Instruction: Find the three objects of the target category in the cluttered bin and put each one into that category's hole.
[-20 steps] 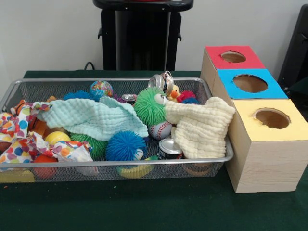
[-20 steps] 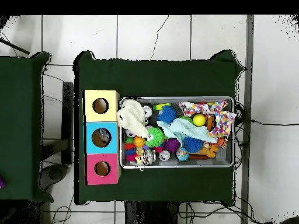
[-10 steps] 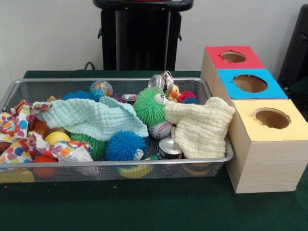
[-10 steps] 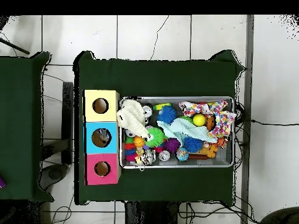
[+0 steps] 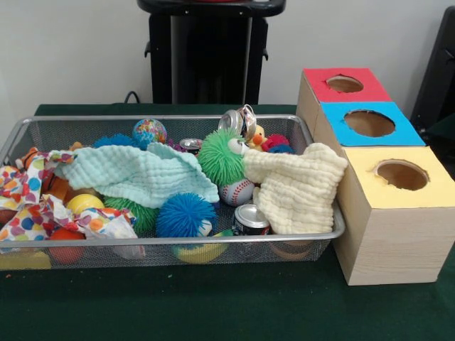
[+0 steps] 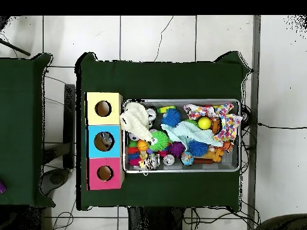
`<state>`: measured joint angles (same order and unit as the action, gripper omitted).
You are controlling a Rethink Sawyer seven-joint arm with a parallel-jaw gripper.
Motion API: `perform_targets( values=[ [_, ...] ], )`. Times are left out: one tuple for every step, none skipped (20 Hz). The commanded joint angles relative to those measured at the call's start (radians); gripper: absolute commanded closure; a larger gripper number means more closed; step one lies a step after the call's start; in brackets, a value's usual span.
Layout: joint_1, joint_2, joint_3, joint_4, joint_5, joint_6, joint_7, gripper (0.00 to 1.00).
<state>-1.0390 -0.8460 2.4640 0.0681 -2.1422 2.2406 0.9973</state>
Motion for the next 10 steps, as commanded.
perform_targets(
  values=[
    [0.019,0.031,0.020,-0.061,-0.028,0.016,-0.384,1.00],
    [0.024,0.046,-0.004,-0.049,0.013,0.007,-0.366,1.00],
    [0.028,0.063,-0.042,-0.026,0.078,-0.021,-0.310,1.00],
    [0.030,0.084,-0.081,0.005,0.155,-0.049,-0.255,1.00],
    [0.028,0.104,-0.111,0.038,0.229,-0.061,-0.203,1.00],
    [0.023,0.120,-0.141,0.075,0.296,-0.058,-0.163,1.00],
    [0.017,0.130,-0.166,0.109,0.349,-0.061,-0.139,1.00],
    [0.012,0.138,-0.190,0.139,0.397,-0.065,-0.121,1.00],
    [0.007,0.140,-0.215,0.163,0.433,-0.068,-0.106,1.00],
    [0.001,0.140,-0.239,0.183,0.467,-0.075,-0.090,1.00]
  ],
)
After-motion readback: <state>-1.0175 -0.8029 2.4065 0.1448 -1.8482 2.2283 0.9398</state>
